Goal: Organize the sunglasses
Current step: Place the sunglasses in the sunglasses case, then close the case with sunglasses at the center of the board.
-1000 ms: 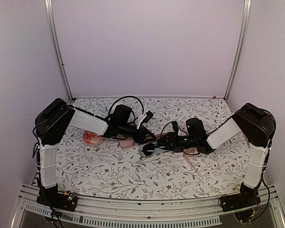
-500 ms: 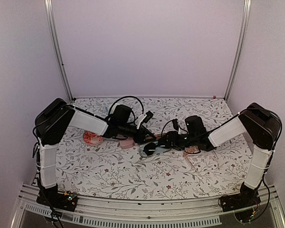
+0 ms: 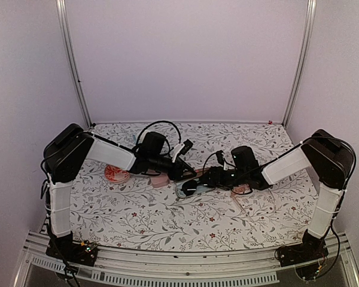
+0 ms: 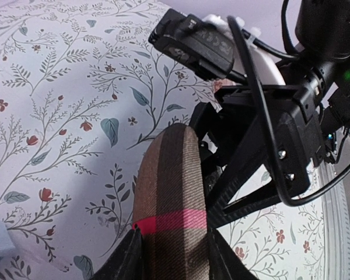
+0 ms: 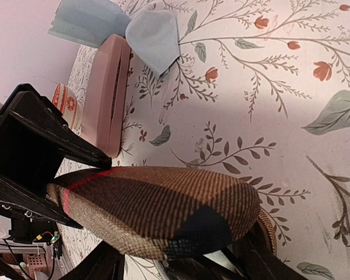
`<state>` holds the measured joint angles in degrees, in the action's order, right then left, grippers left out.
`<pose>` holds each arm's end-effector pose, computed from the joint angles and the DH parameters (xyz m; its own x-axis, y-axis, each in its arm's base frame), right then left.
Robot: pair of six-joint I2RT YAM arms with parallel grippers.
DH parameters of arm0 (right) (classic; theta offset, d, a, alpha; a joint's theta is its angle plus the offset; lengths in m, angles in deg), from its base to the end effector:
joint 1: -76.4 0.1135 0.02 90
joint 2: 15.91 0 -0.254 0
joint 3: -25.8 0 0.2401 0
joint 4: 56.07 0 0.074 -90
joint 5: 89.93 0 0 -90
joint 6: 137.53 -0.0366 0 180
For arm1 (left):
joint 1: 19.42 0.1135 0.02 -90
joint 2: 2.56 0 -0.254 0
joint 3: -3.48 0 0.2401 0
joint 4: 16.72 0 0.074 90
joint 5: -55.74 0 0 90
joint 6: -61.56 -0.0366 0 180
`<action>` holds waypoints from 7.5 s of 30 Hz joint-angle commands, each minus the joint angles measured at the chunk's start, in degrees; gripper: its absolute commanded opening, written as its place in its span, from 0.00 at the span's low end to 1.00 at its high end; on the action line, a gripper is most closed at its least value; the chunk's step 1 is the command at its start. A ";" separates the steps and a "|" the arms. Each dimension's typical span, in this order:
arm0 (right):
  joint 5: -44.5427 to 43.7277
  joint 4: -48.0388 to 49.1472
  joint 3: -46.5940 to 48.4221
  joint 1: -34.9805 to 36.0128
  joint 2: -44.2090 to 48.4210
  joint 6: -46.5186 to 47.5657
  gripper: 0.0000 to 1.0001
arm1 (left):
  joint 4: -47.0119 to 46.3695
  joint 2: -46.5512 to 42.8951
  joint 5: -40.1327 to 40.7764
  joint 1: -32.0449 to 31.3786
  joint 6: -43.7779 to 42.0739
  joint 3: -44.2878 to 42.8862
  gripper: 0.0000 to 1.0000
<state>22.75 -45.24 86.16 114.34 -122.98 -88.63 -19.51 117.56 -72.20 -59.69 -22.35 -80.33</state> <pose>0.2646 0.2242 0.1184 -0.8832 0.0805 -0.4620 -0.3093 0.6405 0.7029 0.3110 -0.2930 0.1342 -0.5146 0.3263 -0.7930 0.8511 0.3068 -0.4261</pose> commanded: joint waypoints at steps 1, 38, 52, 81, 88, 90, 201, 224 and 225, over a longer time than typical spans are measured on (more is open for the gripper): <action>-1.89 -2.42 1.80 0.73 2.13 1.82 0.67 | -0.28 -1.89 -0.40 0.11 0.07 0.87 0.38; -7.69 -12.78 4.98 4.47 3.81 10.32 0.84 | -3.10 -2.30 -0.65 0.15 1.51 2.44 0.31; -9.69 -14.94 5.47 4.43 4.88 10.34 0.90 | -3.75 -2.96 -1.88 0.17 1.12 3.42 0.30; -3.82 -23.56 8.10 6.90 4.83 22.89 0.93 | -3.83 -3.11 -1.27 0.11 1.03 2.94 0.29; -6.87 -27.05 9.56 6.89 5.14 26.25 0.95 | -3.57 -3.13 -1.14 0.11 0.92 3.05 0.28; -8.04 -28.63 9.99 6.89 5.53 28.02 0.96 | -3.53 -3.12 -1.11 0.12 0.92 2.98 0.28; -3.99 -35.72 6.19 3.96 5.96 31.60 0.74 | -4.02 -5.42 1.37 -3.24 -1.69 6.10 0.27; -10.68 -35.36 7.50 6.55 4.99 34.04 0.61 | -3.21 -4.55 1.02 -3.24 -1.86 5.09 0.27; -10.52 -34.98 7.33 6.62 5.14 33.86 0.61 | -3.22 -4.54 0.97 -3.30 -1.87 5.09 0.28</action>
<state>13.48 -80.78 93.21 120.54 -117.36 -54.34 -22.96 112.86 -70.86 -62.18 -23.73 -74.25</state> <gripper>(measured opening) 0.617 0.275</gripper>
